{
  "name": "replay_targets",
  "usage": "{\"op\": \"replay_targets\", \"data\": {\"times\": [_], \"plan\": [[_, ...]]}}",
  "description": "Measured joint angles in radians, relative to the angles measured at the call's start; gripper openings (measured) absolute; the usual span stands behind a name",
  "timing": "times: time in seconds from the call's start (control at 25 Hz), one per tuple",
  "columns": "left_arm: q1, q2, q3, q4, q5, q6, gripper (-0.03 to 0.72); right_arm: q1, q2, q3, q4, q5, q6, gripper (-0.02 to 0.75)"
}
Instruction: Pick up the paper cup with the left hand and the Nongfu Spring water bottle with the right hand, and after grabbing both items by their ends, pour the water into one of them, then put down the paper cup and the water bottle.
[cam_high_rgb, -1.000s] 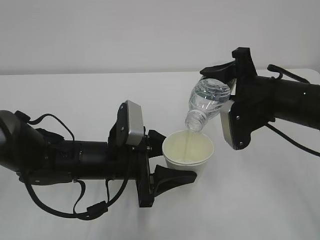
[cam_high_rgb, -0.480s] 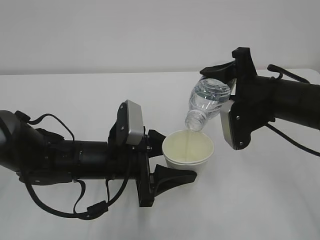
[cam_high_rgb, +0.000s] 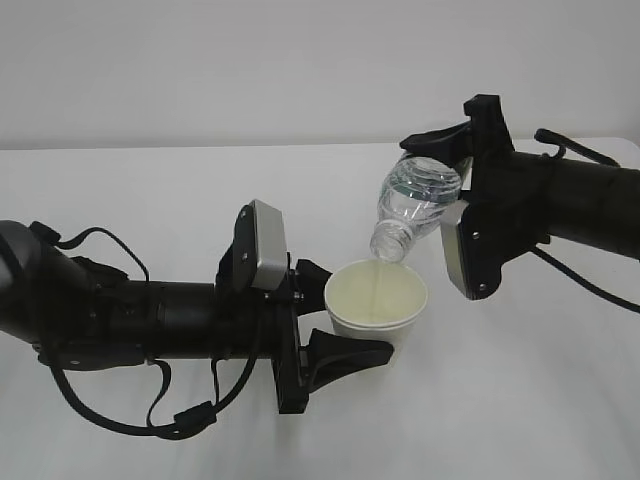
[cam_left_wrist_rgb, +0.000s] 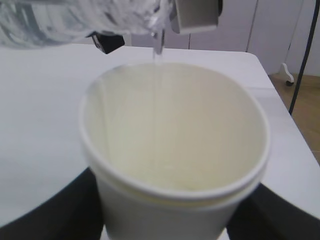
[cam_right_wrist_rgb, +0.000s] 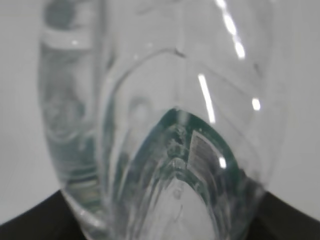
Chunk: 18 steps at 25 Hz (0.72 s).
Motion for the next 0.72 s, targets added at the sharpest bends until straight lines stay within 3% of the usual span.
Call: {"op": "replay_targets", "data": {"times": [0.72], "plan": [[0.000, 0.000, 0.000, -0.003, 0.000, -0.002, 0.473, 0.000, 0.000, 0.000, 0.000, -0.002, -0.021, 0.455]]}}
